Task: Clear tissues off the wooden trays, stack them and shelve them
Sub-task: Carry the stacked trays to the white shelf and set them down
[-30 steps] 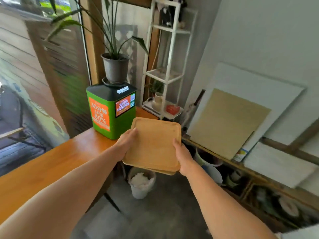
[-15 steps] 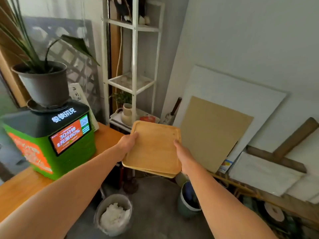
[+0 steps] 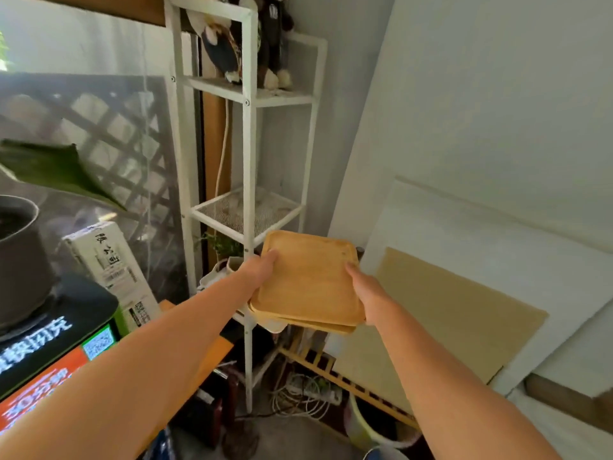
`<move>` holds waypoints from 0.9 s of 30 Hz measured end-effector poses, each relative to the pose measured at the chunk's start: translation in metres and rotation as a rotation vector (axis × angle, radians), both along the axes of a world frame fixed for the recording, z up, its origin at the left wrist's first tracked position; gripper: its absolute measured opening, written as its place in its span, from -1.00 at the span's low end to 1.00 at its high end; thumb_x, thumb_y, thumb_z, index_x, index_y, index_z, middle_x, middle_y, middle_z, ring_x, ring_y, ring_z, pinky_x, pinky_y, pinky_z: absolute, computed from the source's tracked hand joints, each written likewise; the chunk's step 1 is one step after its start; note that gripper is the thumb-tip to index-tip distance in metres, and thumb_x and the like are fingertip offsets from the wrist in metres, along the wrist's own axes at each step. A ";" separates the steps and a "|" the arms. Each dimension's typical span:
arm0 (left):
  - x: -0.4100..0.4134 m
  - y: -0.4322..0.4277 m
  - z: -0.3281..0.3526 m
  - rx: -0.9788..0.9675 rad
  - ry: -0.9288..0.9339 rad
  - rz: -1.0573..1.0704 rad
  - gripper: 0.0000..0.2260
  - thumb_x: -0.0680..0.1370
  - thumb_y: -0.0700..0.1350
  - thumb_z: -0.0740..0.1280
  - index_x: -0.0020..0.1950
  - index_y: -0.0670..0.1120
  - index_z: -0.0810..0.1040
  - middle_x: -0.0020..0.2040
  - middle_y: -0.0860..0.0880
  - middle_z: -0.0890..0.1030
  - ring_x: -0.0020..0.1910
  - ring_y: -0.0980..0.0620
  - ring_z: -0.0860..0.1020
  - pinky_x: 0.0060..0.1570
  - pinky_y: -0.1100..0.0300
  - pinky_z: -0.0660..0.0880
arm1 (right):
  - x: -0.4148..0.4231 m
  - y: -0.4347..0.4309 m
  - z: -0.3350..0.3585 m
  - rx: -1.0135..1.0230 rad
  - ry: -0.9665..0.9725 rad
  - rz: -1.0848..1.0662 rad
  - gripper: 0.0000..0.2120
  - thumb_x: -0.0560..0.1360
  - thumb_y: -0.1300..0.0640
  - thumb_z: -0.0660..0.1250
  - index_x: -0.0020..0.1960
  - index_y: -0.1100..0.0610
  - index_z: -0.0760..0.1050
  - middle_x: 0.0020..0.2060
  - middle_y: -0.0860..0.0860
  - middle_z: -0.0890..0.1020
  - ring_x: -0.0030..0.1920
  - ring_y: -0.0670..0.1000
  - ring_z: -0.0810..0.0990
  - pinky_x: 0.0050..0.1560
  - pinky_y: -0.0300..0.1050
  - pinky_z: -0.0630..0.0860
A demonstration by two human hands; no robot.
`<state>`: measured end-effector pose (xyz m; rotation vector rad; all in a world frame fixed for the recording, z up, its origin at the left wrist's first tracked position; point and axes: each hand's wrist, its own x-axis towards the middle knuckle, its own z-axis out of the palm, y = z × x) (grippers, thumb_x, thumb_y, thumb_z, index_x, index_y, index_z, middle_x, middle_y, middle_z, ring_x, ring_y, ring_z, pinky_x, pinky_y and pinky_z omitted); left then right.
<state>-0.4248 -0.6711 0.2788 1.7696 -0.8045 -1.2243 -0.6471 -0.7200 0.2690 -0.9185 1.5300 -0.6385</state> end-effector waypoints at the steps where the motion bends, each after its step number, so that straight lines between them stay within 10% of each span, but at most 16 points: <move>1: 0.001 -0.013 0.000 -0.004 0.012 0.023 -0.34 0.63 0.19 0.15 0.59 -0.18 0.12 0.50 -0.20 0.33 0.44 -0.21 0.35 0.45 -0.10 0.26 | 0.003 -0.018 0.001 -0.001 0.007 0.010 -0.25 0.48 -0.36 0.25 0.47 0.12 0.34 0.32 0.15 0.53 0.24 0.22 0.54 0.27 0.22 0.46; 14: 0.035 -0.231 -0.016 -0.027 0.201 0.485 -0.58 0.63 -0.03 0.20 0.40 -0.25 0.41 0.17 -0.16 0.53 0.16 -0.20 0.52 0.24 -0.04 0.45 | 0.090 -0.314 0.025 0.014 0.117 0.412 -0.49 0.50 -0.30 0.30 0.23 0.07 0.47 -0.17 0.03 0.61 -0.19 0.05 0.60 -0.33 -0.08 0.45; 23: 0.067 -0.292 -0.037 0.049 0.206 0.862 -0.57 0.63 -0.02 0.20 0.40 -0.28 0.36 0.28 -0.24 0.51 0.25 -0.25 0.48 0.26 -0.02 0.41 | 0.190 -0.434 -0.007 0.006 0.201 0.821 -0.38 0.48 -0.32 0.31 0.31 0.13 0.49 0.00 0.08 0.64 0.01 0.11 0.63 0.10 0.02 0.54; 27: 0.076 -0.299 -0.043 0.108 0.142 0.901 -0.65 0.63 -0.12 0.17 0.32 -0.33 0.41 0.26 -0.28 0.52 0.23 -0.27 0.48 0.28 -0.06 0.41 | 0.222 -0.454 -0.022 -0.025 0.234 0.904 -0.36 0.48 -0.30 0.32 0.33 0.17 0.49 -0.03 0.08 0.63 -0.05 0.10 0.62 -0.04 -0.03 0.53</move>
